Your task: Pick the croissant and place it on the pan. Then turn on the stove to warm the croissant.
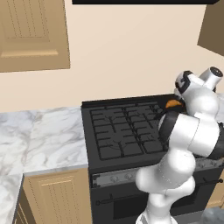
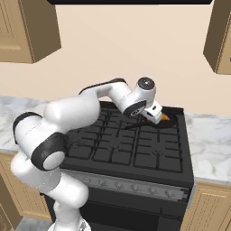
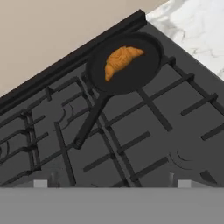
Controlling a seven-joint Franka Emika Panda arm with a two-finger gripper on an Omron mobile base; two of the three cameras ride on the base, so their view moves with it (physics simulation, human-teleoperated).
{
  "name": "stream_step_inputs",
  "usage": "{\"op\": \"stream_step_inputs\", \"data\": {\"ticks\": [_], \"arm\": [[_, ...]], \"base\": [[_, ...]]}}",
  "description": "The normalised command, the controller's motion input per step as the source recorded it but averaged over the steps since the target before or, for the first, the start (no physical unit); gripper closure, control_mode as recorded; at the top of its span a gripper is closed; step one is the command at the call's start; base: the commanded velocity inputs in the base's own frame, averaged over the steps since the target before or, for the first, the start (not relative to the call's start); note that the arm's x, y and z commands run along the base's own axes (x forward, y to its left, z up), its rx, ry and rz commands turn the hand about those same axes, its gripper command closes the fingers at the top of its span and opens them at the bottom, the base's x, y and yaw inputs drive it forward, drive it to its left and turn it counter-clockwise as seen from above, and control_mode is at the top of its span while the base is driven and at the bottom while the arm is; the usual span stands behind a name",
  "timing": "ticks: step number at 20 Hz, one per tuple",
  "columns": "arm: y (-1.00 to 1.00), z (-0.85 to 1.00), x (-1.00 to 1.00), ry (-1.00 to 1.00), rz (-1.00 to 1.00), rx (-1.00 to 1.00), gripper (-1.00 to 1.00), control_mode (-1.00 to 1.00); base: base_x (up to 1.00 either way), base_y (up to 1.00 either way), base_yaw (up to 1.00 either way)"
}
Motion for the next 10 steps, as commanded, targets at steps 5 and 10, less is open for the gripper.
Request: {"op": "stream_step_inputs", "data": {"ticks": [5,10], "arm": [[0.00,0.71,-1.00,-0.08,0.02,-0.04,-1.00,-1.00],[0.00,0.43,-1.00,0.00,0.09,-0.08,-1.00,-1.00]], "base": [[0.00,0.00,0.00],[0.00,0.00,0.00]]}}
